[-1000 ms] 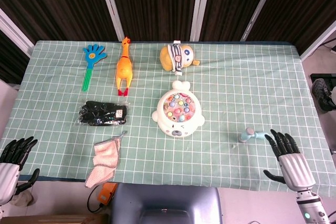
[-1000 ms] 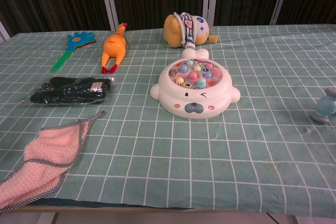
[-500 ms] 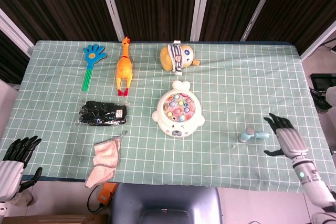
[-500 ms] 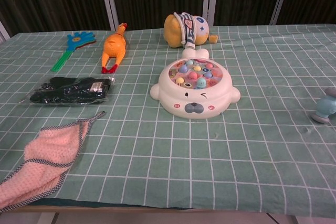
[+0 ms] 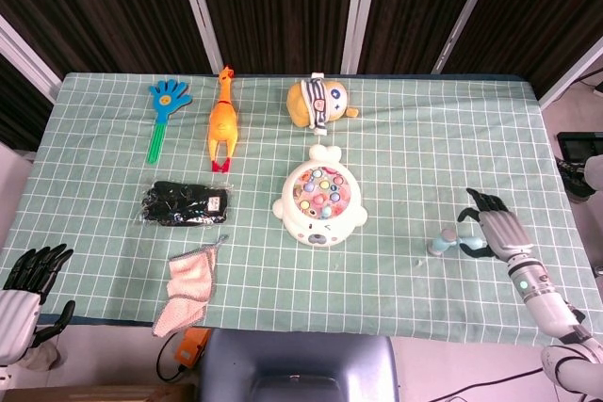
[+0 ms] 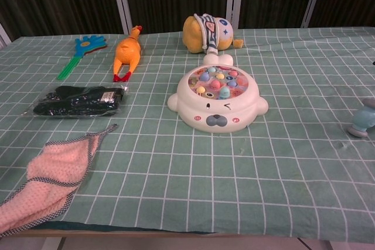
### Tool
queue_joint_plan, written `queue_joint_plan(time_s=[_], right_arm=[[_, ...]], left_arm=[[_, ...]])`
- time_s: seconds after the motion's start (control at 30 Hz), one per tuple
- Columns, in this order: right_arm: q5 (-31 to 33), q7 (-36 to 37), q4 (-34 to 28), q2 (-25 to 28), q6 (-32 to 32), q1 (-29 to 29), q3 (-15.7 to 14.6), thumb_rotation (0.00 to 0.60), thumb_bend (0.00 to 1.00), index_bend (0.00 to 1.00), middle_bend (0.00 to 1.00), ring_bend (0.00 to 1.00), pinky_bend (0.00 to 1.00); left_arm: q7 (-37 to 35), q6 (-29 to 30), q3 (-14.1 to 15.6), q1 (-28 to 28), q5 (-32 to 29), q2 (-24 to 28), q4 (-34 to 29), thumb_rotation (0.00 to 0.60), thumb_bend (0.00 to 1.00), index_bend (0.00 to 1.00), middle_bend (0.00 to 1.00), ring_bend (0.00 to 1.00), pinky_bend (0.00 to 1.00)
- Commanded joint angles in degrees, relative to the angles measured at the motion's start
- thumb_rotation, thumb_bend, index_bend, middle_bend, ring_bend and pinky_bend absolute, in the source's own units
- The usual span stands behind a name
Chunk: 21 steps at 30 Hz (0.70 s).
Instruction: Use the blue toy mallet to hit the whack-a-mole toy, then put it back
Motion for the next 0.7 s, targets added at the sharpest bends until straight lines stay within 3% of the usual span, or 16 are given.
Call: queue_joint_plan(time_s=[0.03,0.7], right_arm=[[-0.16,0.50,0.49,-0.29,-0.69,0.34,-0.38,0.600,0.47,0.51,0.10,0.00,0.00],[-0.41,-0.51,2.96,-3.43,-2.16,1.91,-1.78,0.600,0.52,0.57,0.13,0.00,0.00]], left_arm=[[-0.02,0.00,0.02,0.00,0.01,-0.02,0.01,0.600,0.43,0.03,0.04,0.00,0.00],[-0.06,0.05,0.12,0.04,-0.09,0.12,-0.08,0.600,0.43,0.03,0.04,0.00,0.00]])
